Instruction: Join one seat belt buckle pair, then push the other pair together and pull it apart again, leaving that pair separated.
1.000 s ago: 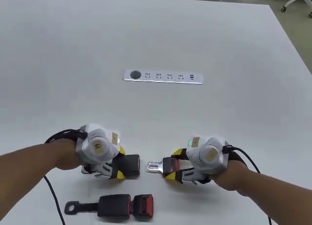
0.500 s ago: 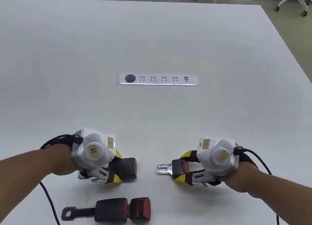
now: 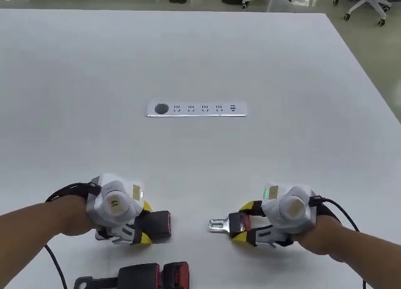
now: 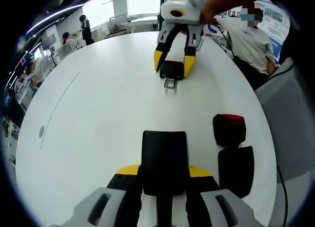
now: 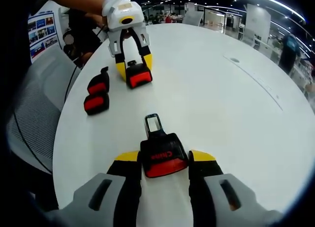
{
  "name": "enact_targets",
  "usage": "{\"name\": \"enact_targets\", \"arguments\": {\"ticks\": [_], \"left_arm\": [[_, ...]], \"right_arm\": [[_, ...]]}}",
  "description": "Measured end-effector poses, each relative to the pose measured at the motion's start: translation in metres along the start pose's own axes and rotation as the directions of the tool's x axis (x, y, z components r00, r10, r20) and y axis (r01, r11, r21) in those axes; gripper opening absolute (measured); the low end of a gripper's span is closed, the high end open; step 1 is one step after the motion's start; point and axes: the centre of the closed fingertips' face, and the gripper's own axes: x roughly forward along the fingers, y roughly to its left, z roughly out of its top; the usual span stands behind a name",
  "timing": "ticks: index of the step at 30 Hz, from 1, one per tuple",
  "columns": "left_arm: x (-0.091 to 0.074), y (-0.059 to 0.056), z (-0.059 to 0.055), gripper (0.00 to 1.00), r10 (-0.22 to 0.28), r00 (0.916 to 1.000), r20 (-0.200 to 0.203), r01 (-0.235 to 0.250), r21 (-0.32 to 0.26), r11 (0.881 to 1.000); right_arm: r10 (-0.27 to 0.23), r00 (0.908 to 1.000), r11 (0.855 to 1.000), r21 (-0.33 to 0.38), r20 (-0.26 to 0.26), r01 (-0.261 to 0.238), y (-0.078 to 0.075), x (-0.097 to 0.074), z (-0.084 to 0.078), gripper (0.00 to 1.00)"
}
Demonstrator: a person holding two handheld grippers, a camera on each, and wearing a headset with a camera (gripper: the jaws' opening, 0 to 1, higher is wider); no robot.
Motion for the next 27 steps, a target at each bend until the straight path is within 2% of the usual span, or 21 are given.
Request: {"name": "enact_targets", "arguments": {"ticks": [11,20,22,24,26,27], "left_arm": [[-0.001,-0.002,0.002,0.35,0.004,1.0,-0.004,-0.004,-0.001,1.0],[-0.003,-0.005,0.006,0.35,0.01,0.9999,-0.009,-0.01,-0.005,1.0],[-0.002,-0.005,0.006,0.35,0.01,0.9998,-0.02,-0.01,-0.013,1.0],[-0.002,-0.007,0.005,0.38,-0.006,0.9991,-0.042,0.005,-0.015,1.0],[-0.001,-0.011,0.004,0.42,-0.01,0.9988,-0.049,0.011,0.027,1.0],[-0.001,-0.012,0.004,0.44,-0.009,0.9989,-0.046,0.009,0.014,1.0]], "right_arm": [[0.006,1.0,1.0,0.004,-0.001,-0.006,-0.001,-0.014,-0.009,0.36],[0.008,0.9998,1.0,-0.001,-0.02,-0.008,-0.003,-0.014,-0.008,0.36],[0.006,0.9996,1.0,-0.002,-0.027,-0.006,-0.003,-0.014,-0.008,0.36],[0.003,0.9993,1.0,-0.005,-0.038,-0.003,-0.003,-0.013,-0.008,0.36],[-0.01,0.999,1.0,0.0,-0.043,0.01,0.0,-0.014,-0.007,0.36],[-0.017,0.9991,1.0,-0.001,-0.04,0.017,0.0,-0.015,-0.006,0.36]]}}
